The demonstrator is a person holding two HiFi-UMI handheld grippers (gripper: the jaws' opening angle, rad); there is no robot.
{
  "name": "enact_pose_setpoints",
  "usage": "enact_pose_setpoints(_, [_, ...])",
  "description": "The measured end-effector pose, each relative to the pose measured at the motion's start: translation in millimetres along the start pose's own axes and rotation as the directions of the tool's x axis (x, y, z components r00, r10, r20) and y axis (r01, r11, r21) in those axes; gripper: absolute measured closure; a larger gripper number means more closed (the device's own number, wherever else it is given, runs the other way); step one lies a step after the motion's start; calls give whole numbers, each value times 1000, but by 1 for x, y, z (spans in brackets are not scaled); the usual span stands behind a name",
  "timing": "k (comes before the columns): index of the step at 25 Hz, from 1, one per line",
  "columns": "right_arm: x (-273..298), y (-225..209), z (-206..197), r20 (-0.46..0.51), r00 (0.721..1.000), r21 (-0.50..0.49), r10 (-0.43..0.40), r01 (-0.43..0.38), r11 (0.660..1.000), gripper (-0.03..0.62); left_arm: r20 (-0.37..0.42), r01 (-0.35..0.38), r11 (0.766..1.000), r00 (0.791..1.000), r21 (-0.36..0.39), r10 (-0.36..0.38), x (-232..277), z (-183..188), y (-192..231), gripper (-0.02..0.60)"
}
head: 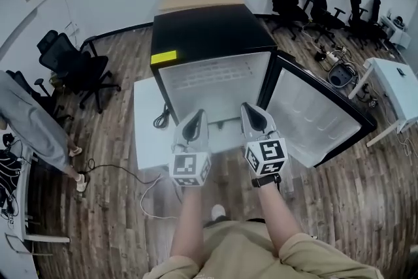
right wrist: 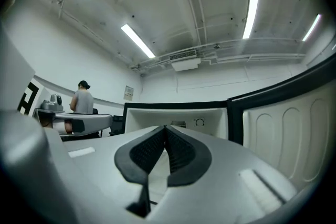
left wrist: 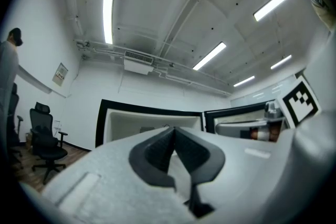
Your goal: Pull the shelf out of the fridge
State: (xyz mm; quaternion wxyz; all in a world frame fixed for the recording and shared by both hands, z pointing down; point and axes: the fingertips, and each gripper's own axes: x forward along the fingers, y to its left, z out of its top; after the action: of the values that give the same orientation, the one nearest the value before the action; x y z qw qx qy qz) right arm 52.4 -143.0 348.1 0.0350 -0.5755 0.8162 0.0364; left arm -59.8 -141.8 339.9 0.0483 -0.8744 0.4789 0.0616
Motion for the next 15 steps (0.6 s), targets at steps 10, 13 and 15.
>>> enact_pose_setpoints(10, [50,-2,-23,0,1000,92,-16,16,996,588,-32,52,998,998,28,-51,33,-24,39,583])
enact_pose_setpoints(13, [53,-19,-37,-32,999,102,-32,35,994,588,-35,89,996,996,19,-88,44,-31,33,583])
enact_pose_setpoints(15, [56,-29,-49,-56,998,116,-36,42,992,588,-32,111,994,993,9,-111,52,-37,30,583])
